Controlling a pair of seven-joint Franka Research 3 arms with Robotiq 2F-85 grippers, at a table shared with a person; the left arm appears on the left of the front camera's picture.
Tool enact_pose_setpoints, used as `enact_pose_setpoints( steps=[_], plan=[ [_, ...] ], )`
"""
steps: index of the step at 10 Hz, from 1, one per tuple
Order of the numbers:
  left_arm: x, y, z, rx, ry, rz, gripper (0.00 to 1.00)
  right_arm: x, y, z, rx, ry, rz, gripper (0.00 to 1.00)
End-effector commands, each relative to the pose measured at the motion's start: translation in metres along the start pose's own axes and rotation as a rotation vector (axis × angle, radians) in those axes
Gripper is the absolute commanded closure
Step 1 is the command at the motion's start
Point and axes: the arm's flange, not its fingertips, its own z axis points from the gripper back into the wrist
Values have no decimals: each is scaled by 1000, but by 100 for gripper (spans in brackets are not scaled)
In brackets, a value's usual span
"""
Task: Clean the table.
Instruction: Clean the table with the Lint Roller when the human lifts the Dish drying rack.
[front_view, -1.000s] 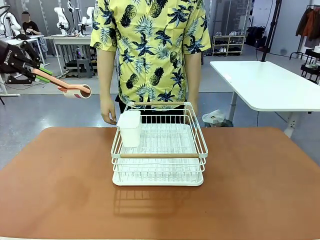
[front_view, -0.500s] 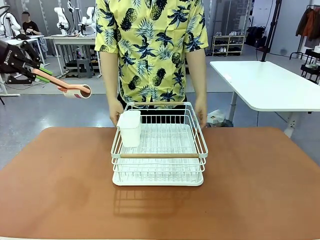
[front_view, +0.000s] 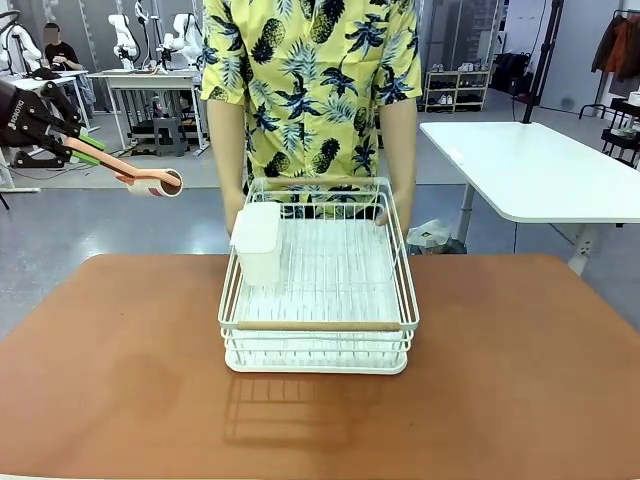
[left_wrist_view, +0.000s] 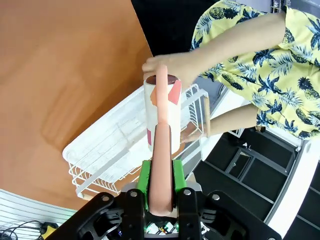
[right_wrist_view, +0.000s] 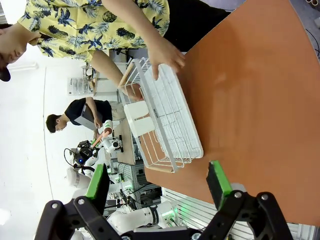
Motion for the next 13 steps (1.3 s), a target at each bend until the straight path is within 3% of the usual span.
enact_pose_setpoints(
  steps=[1, 13],
  plan=[
    [-1, -1, 1, -3, -2, -1, 100, -2, 3, 3, 8, 0, 9, 0],
    [-1, -1, 1, -3, -2, -1, 100, -2, 3, 3, 8, 0, 9, 0]
  ],
)
